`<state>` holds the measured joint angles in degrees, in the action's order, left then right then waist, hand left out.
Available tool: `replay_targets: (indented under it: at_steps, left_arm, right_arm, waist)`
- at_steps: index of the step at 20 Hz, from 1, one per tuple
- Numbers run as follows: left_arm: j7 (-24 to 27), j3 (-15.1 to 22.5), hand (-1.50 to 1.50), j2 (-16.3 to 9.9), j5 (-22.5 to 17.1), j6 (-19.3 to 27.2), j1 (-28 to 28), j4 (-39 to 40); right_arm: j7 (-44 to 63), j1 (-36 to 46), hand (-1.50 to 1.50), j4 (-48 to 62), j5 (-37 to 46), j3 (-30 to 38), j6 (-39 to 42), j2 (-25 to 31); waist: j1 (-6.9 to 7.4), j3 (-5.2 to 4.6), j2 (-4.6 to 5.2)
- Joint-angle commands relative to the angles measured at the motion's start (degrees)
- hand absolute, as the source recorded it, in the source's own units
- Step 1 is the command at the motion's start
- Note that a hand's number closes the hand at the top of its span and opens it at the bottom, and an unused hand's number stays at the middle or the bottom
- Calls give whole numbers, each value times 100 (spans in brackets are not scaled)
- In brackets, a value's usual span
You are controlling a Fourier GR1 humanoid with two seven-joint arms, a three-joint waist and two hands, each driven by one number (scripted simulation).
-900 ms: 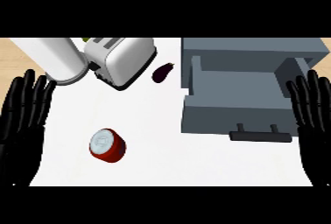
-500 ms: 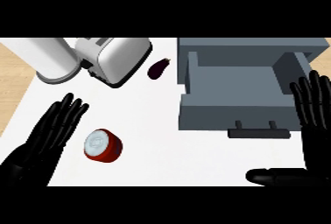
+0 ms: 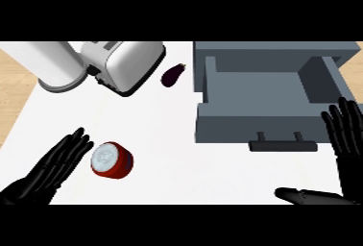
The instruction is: Pick up the can, place it into the drawer and close the drawer
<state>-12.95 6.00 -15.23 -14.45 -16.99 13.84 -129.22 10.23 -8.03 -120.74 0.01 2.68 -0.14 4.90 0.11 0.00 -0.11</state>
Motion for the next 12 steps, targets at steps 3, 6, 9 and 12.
replay_targets:
  at_steps: [3,6,9,12]
  left_arm:
    - [-730,-800,-150,-214,-980,-136,-325,-88]
    - [-1041,-408,-150,64,-577,125,-47,-420]
    - [-915,-364,-150,311,-343,114,-300,-19]
    - [-623,-286,-150,464,-30,-37,42,143]
  right_arm:
    - [-36,-368,-150,-162,84,-61,-1,-152]
    - [-331,-645,-150,-253,-78,46,270,-117]
    - [-19,-323,-150,-142,-51,127,242,-70]
    - [-200,-30,-150,349,-75,305,242,-44]
  waist:
    - [-26,1,8]
    - [-26,2,4]
    - [-20,1,8]
    - [3,0,8]
